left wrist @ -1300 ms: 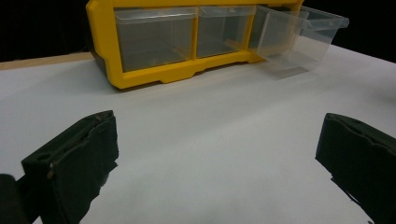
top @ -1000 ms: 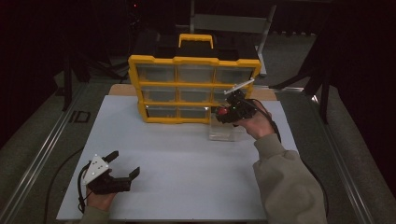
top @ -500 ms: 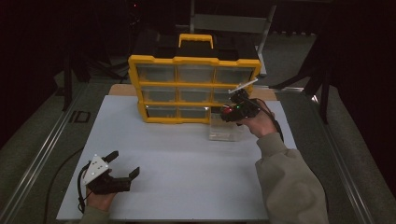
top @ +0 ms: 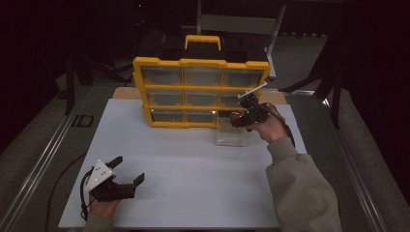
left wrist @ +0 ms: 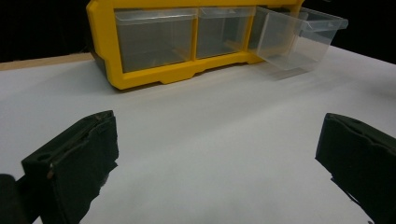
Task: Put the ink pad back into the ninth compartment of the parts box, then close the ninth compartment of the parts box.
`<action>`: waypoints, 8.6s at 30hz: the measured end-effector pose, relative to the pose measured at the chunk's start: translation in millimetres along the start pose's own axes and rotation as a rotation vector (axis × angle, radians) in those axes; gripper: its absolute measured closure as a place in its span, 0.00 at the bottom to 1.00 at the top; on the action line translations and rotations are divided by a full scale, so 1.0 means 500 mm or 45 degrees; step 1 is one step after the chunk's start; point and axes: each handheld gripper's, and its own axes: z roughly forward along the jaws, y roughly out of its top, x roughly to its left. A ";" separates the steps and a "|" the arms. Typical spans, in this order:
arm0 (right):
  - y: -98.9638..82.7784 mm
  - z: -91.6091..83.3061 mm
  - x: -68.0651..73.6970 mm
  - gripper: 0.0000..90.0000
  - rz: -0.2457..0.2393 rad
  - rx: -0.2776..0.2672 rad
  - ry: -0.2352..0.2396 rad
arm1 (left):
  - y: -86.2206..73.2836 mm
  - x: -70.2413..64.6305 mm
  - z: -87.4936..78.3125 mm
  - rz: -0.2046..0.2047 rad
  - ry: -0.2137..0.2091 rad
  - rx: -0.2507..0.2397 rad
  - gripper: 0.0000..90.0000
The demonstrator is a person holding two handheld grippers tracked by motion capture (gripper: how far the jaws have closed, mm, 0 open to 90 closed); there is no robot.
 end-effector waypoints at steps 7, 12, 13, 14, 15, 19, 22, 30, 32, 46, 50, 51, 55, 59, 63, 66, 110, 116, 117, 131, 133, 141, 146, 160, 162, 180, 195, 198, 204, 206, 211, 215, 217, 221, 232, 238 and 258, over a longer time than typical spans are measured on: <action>-0.002 0.004 0.000 0.33 0.011 0.021 -0.004 | 0.000 0.000 0.000 0.000 0.000 0.000 0.00; -0.004 0.008 0.000 0.33 0.011 0.034 -0.008 | 0.000 0.000 0.000 0.000 0.000 0.000 0.00; -0.005 0.009 0.000 0.33 0.014 0.036 -0.009 | 0.000 0.000 0.000 0.000 0.000 0.001 0.00; -0.005 0.009 0.000 0.33 0.014 0.036 -0.009 | 0.000 0.000 0.000 0.000 0.000 0.001 0.00; -0.006 0.011 -0.001 0.33 0.016 0.040 -0.006 | 0.000 0.000 0.000 0.000 0.000 -0.001 0.00; -0.008 0.013 -0.002 0.33 0.028 0.050 -0.007 | 0.000 0.000 0.000 0.000 0.000 0.001 0.00; -0.011 0.017 -0.003 0.33 0.029 0.061 -0.008 | 0.000 0.000 0.000 0.000 0.000 0.001 0.00; -0.015 0.022 -0.004 0.33 0.041 0.080 -0.011 | 0.000 0.000 0.000 0.000 0.000 0.001 0.00; -0.015 0.022 -0.004 0.33 0.042 0.081 -0.011 | 0.000 0.000 0.000 0.000 0.000 0.001 0.00; -0.026 0.026 -0.007 0.33 0.042 0.102 -0.024 | 0.000 0.000 0.000 -0.001 -0.001 0.000 0.00; -0.028 0.024 -0.010 0.33 0.046 0.099 -0.025 | 0.000 0.000 0.000 -0.001 -0.002 0.001 0.00; -0.029 0.024 -0.010 0.33 0.043 0.101 -0.026 | 0.000 0.000 0.000 -0.001 -0.002 0.001 0.00; -0.032 0.025 -0.009 0.33 0.041 0.105 -0.021 | 0.000 0.000 0.000 0.000 -0.001 0.001 0.00; -0.034 0.024 -0.009 0.33 0.038 0.101 -0.021 | 0.000 0.000 0.000 0.000 -0.001 0.001 0.00; -0.037 0.024 -0.011 0.33 0.040 0.097 -0.016 | 0.000 0.000 0.000 -0.001 -0.001 0.001 0.00; -0.038 0.024 -0.011 0.33 0.046 0.098 -0.010 | 0.000 0.000 0.000 -0.001 0.000 0.002 0.00; -0.053 -0.014 0.014 0.16 -0.022 0.045 -0.051 | 0.000 -0.001 0.000 -0.003 -0.002 -0.001 0.00; -0.058 -0.021 0.017 0.16 -0.024 0.035 -0.045 | 0.000 -0.001 0.000 -0.003 -0.002 -0.002 0.00; -0.059 -0.021 0.017 0.16 -0.027 0.032 -0.044 | 0.000 -0.001 0.000 -0.003 -0.002 -0.002 0.00; -0.075 -0.031 0.023 0.16 -0.029 0.027 -0.041 | 0.000 -0.001 0.000 -0.003 -0.004 -0.002 0.00; -0.077 -0.033 0.023 0.16 -0.027 0.028 -0.041 | 0.000 -0.001 0.000 -0.004 -0.004 -0.004 0.00; -0.087 -0.037 0.026 0.16 -0.033 0.026 -0.039 | 0.000 -0.001 0.000 -0.004 -0.003 -0.005 0.00; -0.093 -0.041 0.027 0.16 -0.031 0.023 -0.038 | 0.000 -0.001 0.000 -0.004 -0.003 -0.005 0.00; -0.117 -0.047 0.028 0.16 -0.017 0.025 -0.028 | 0.000 -0.001 -0.001 -0.002 -0.001 -0.005 0.00; -0.120 -0.046 0.028 0.17 -0.020 0.030 -0.026 | 0.000 -0.001 -0.001 -0.002 -0.001 -0.004 0.00; -0.139 -0.033 0.036 0.18 -0.022 0.051 0.003 | 0.000 -0.001 0.000 -0.006 -0.002 -0.004 0.00; -0.150 -0.030 0.045 0.18 -0.032 0.057 0.012 | 0.000 -0.001 0.001 -0.005 -0.003 -0.003 0.00; -0.151 -0.029 0.046 0.18 -0.034 0.056 0.014 | 0.000 -0.001 0.000 -0.006 -0.003 -0.006 0.00; -0.156 -0.026 0.049 0.20 -0.041 0.062 0.016 | 0.000 -0.001 0.000 -0.006 -0.002 -0.005 0.00; -0.158 -0.026 0.049 0.21 -0.043 0.059 0.018 | 0.000 -0.001 0.001 -0.005 -0.002 -0.002 0.00; -0.162 -0.029 0.050 0.28 -0.040 0.052 0.021 | 0.000 -0.002 0.001 -0.006 -0.005 -0.006 0.00; -0.167 -0.031 0.047 0.42 -0.030 0.039 0.024 | 0.000 -0.002 0.001 -0.005 -0.003 -0.003 0.00; -0.167 -0.030 0.047 0.46 -0.030 0.038 0.025 | 0.000 -0.002 0.001 -0.007 -0.003 -0.004 0.00; -0.170 -0.029 0.046 0.64 -0.041 0.016 0.035 | 0.000 -0.002 0.000 -0.006 -0.002 -0.005 0.00; -0.173 -0.028 0.051 1.00 -0.043 -0.077 -0.025 | 0.000 -0.002 0.000 -0.005 -0.001 -0.005 0.00; -0.172 -0.021 0.059 1.00 -0.069 -0.079 -0.026 | 0.000 -0.002 -0.001 -0.005 -0.001 -0.005 0.00; -0.172 0.013 0.067 1.00 -0.075 -0.074 -0.031 | 0.000 -0.001 -0.001 -0.004 0.001 -0.004 0.00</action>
